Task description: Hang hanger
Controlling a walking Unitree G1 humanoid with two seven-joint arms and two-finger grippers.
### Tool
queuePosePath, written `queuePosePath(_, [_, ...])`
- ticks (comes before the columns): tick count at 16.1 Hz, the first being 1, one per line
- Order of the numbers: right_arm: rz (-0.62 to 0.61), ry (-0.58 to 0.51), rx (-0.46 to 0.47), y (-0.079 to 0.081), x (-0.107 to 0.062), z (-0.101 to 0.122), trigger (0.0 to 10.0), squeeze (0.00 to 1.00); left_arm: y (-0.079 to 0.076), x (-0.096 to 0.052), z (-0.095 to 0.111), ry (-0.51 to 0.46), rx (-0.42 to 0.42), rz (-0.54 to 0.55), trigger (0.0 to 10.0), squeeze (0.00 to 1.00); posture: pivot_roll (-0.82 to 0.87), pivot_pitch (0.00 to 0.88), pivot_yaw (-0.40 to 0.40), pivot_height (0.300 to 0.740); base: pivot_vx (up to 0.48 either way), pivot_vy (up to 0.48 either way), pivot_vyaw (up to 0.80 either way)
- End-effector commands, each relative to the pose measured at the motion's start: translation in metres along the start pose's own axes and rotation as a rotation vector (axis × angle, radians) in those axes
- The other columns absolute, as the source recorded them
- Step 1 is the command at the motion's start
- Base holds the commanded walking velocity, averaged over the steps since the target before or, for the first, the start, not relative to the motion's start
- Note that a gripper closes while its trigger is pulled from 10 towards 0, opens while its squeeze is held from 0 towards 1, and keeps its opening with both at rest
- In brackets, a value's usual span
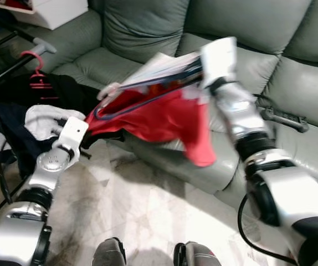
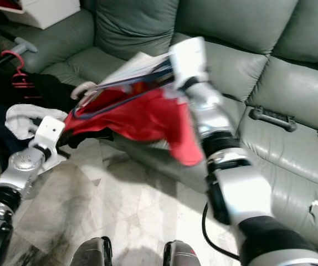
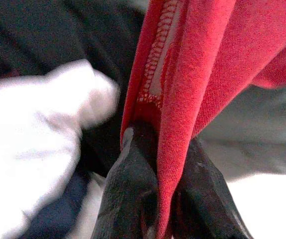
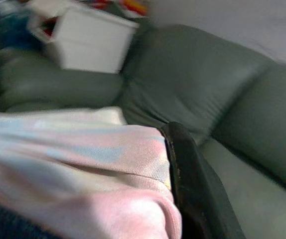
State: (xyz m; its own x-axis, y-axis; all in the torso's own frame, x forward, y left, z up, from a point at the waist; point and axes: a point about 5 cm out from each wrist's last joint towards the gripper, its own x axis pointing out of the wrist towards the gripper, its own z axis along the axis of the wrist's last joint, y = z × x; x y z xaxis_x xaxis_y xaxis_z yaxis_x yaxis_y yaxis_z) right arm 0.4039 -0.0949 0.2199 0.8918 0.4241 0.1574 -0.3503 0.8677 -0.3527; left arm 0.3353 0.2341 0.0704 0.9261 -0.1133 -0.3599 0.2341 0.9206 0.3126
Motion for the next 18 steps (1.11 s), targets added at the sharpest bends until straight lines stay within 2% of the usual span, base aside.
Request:
queuePosePath(1, [0.006, -0.06, -0.017, 0.0, 0.0, 0.01, 0.0, 0.0, 0.001, -0.003, -0.009, 0.041, -0.11, 0.016, 0.0, 0.0, -0.05, 0.08, -0.02, 0.74, 0.0, 0.0, 0.0])
queuePosePath(2, [0.048, -0.056, -0.014, 0.012, 0.001, 0.007, 0.0, 0.0, -0.011, -0.001, -0.002, 0.012, -0.133, -0.025, 0.0, 0.0, -0.05, 0.08, -0.02, 0.74, 0.0, 0.0, 0.0])
queuePosePath(3, [0.048, -0.056, -0.014, 0.012, 0.001, 0.007, 0.0, 0.0, -0.011, -0.001, -0.002, 0.012, -0.133, -0.025, 0.0, 0.0, -0.05, 0.08, -0.02, 0.74, 0.0, 0.0, 0.0])
queuePosePath(4, [0.224, -0.026, 0.022, 0.047, -0.005, -0.006, 0.0, 0.0, -0.046, 0.0, 0.018, -0.073, -0.21, -0.156, 1.1, 0.0, -0.05, 0.082, -0.021, 0.74, 0.0, 0.0, 0.0])
queuePosePath(6, [0.44, 0.023, 0.056, 0.083, -0.022, -0.023, 0.0, 0.0, -0.078, -0.002, 0.037, -0.142, -0.3, -0.302, 2.0, 0.0, -0.05, 0.082, -0.02, 0.74, 0.0, 0.0, 0.0])
queuePosePath(7, [0.504, 0.041, 0.061, 0.092, -0.029, -0.029, 0.0, 0.0, -0.083, -0.003, 0.042, -0.152, -0.318, -0.336, 3.4, 0.0, -0.05, 0.083, -0.018, 0.74, 0.0, 0.0, 0.0])
queuePosePath(8, [0.585, 0.063, 0.085, 0.105, -0.04, -0.036, 0.0, 0.0, -0.087, -0.004, 0.047, -0.158, -0.316, -0.359, 3.6, 0.0, -0.05, 0.083, -0.015, 0.74, 0.0, 0.0, 0.0])
queuePosePath(9, [0.695, 0.082, 0.136, 0.12, -0.053, -0.039, 0.0, 0.0, -0.087, -0.004, 0.052, -0.169, -0.336, -0.361, 3.7, 0.0, -0.05, 0.083, -0.015, 0.74, 0.0, 0.0, 0.0])
queuePosePath(10, [0.777, 0.077, 0.134, 0.129, -0.063, -0.039, 0.0, 0.0, -0.085, -0.003, 0.054, -0.169, -0.342, -0.353, 3.6, 0.0, -0.05, 0.083, -0.014, 0.74, 0.0, 0.0, 0.0])
queuePosePath(11, [0.882, 0.082, 0.123, 0.139, -0.076, -0.041, 0.0, 0.0, -0.083, -0.004, 0.057, -0.168, -0.345, -0.342, 2.8, 0.0, -0.05, 0.083, -0.014, 0.74, 0.0, 0.0, 0.0])
queuePosePath(12, [0.987, 0.097, 0.089, 0.149, -0.093, -0.046, 2.2, 0.0, -0.079, -0.005, 0.058, -0.16, -0.342, -0.328, 2.6, 0.0, -0.05, 0.083, -0.015, 0.74, 0.0, 0.0, 0.0])
queuePosePath(13, [0.925, 0.137, 0.005, 0.144, -0.093, -0.058, 10.0, 0.0, -0.075, -0.008, 0.055, -0.148, -0.323, -0.32, 2.4, 0.0, -0.04, 0.084, -0.015, 0.74, 0.0, 0.0, 0.0])
queuePosePath(14, [0.856, 0.163, 0.0, 0.137, -0.09, -0.063, 10.0, 0.04, -0.073, -0.009, 0.054, -0.141, -0.318, -0.317, 2.5, 0.0, -0.04, 0.086, -0.016, 0.74, 0.0, 0.0, 0.0])
queuePosePath(15, [0.766, 0.174, 0.01, 0.124, -0.088, -0.066, 10.0, 1.0, -0.07, -0.011, 0.051, -0.127, -0.303, -0.308, 2.4, 0.0, -0.04, 0.09, -0.017, 0.74, 0.0, 0.0, 0.0])
queuePosePath(16, [0.703, 0.133, -0.102, 0.104, -0.093, -0.066, 10.0, 1.0, -0.066, -0.012, 0.048, -0.109, -0.298, -0.285, 1.7, 0.0, -0.04, 0.09, -0.017, 0.74, 0.0, 0.0, 0.0])
queuePosePath(17, [0.686, 0.109, -0.167, 0.095, -0.098, -0.064, 10.0, 1.0, -0.064, -0.012, 0.047, -0.101, -0.295, -0.269, 1.3, 0.0, -0.04, 0.093, -0.018, 0.74, 0.0, 0.0, 0.0])
queuePosePath(18, [0.703, 0.097, -0.212, 0.089, -0.104, -0.064, 10.0, 1.0, -0.06, -0.011, 0.046, -0.092, -0.299, -0.249, 1.5, 0.0, -0.05, 0.096, -0.015, 0.74, 0.0, 0.0, 0.0])
